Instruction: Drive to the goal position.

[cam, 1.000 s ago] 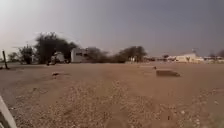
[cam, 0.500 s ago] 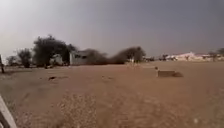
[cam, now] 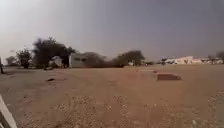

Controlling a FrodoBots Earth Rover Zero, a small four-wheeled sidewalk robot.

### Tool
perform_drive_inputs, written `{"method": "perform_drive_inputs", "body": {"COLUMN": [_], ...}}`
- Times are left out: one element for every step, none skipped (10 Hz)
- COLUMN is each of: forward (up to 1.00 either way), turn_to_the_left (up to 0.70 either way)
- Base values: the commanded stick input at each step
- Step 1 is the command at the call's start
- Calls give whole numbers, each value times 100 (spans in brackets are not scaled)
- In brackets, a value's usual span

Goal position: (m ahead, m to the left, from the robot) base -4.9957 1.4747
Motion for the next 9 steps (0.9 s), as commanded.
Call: {"method": "perform_drive_inputs", "body": {"forward": [0,0,0,0,0,0,0,0,0], "turn_to_the_left": [-50,-50,-50,-50,-50,-50,-50,-50,-50]}}
